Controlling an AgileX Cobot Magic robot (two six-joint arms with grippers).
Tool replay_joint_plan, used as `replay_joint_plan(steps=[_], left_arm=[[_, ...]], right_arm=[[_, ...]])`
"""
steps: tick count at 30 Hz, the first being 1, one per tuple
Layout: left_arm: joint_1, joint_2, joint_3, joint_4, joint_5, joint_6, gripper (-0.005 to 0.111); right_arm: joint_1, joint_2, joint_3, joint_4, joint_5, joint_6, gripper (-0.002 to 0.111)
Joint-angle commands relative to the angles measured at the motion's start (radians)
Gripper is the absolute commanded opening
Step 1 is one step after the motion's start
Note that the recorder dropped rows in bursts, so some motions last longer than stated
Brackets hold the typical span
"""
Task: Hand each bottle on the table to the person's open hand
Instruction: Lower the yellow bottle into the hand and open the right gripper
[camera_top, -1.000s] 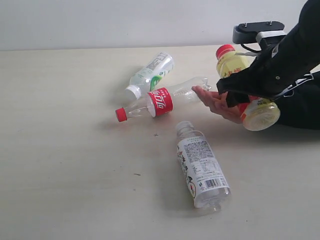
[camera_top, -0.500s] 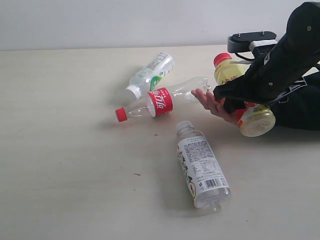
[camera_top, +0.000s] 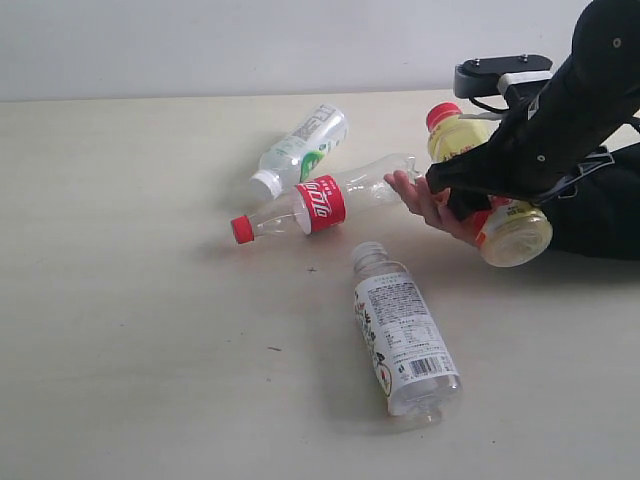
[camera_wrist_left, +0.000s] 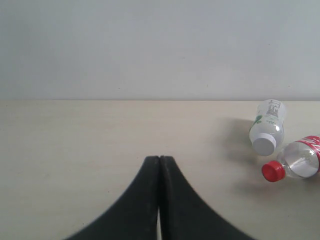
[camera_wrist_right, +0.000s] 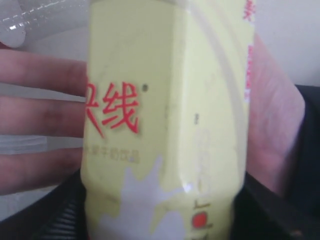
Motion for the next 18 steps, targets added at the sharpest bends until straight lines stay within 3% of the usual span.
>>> replay_joint_plan(steps=[1,4,18], left_arm=[[0.0,-0.006,0.003,0.003,-0.002,0.0,0.0],[0.0,-0.006,0.003,0.003,-0.002,0.0,0.0],[0.0,-0.006,0.003,0.003,-0.002,0.0,0.0]], right_arm=[[-0.004,0.0,-0.01,-0.005,0.003,0.0,0.071],[-0.004,0.0,-0.01,-0.005,0.003,0.0,0.077],[-0.004,-0.001,-0.01,-0.005,-0.03,0.0,0.078]])
